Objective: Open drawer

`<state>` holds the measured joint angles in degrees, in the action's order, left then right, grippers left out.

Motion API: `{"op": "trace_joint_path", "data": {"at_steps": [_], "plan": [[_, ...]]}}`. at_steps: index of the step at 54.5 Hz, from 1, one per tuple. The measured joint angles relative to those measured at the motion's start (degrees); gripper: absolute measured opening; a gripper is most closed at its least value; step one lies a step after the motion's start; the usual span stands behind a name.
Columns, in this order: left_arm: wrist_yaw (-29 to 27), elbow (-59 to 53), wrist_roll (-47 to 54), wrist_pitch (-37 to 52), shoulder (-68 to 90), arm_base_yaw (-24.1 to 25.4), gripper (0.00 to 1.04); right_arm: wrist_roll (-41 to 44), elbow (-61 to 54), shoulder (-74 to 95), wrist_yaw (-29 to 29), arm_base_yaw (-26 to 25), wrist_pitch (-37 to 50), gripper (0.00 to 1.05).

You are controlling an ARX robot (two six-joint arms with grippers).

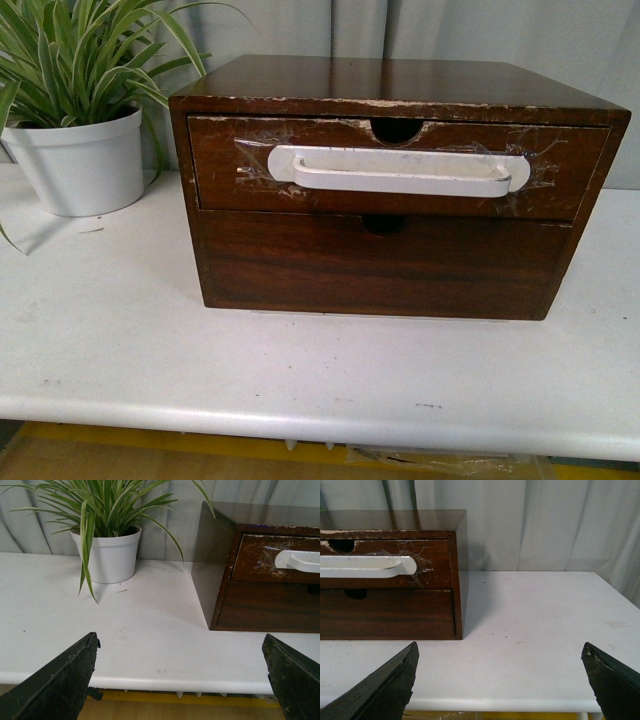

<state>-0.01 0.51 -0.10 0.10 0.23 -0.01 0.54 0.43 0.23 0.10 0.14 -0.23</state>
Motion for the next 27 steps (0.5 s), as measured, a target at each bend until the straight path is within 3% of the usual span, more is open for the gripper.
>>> {"op": "trace_joint_path", "data": {"at_steps": [27], "plan": [[0.00,0.00,0.00,0.00,0.00,0.00,0.99,0.00,0.00,0.00,0.00,0.00,0.00,0.96]]}}
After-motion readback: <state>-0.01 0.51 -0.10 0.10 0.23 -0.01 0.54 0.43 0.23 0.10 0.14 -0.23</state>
